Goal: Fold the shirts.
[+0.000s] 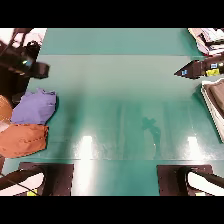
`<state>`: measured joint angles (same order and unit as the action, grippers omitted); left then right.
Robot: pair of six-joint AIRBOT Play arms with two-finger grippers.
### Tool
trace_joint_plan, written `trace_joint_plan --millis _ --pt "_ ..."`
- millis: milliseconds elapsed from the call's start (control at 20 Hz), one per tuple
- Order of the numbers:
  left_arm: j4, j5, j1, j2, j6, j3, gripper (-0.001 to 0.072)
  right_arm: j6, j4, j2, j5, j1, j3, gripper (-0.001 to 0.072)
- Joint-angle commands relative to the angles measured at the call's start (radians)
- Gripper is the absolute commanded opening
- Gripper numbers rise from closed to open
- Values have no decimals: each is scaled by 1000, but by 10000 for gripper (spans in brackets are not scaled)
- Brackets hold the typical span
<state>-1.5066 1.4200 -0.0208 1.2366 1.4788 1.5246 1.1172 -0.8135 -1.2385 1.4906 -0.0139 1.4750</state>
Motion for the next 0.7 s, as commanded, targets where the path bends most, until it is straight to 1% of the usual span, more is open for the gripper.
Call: trace_joint_plan --millis 0,150,300,400,450,500,550,600,650 --pt "-109 -3 103 -61 18 -158 715 0 0 1 1 -1 0 17" --pt "-109 -181 154 -56 24 -343 714 0 0 1 0 -1 0 17" --pt "-119 -350 169 -56 53 -520 714 0 0 1 1 -1 0 17" --pt "-117 -401 169 -54 69 -596 713 0 0 0 -2 -1 0 16" --pt "-117 -402 169 -54 71 -615 713 0 0 0 -9 -1 0 17" --pt "-117 -385 169 -54 72 -618 655 0 0 1 -16 -1 0 16" --pt "-117 -353 169 -56 74 -611 355 0 0 0 -25 -1 0 17" --pt "-117 -326 169 -56 74 -602 103 0 0 0 -32 -1 0 17" --pt "-117 -298 169 -56 72 -586 34 0 0 1 -40 -1 0 16"
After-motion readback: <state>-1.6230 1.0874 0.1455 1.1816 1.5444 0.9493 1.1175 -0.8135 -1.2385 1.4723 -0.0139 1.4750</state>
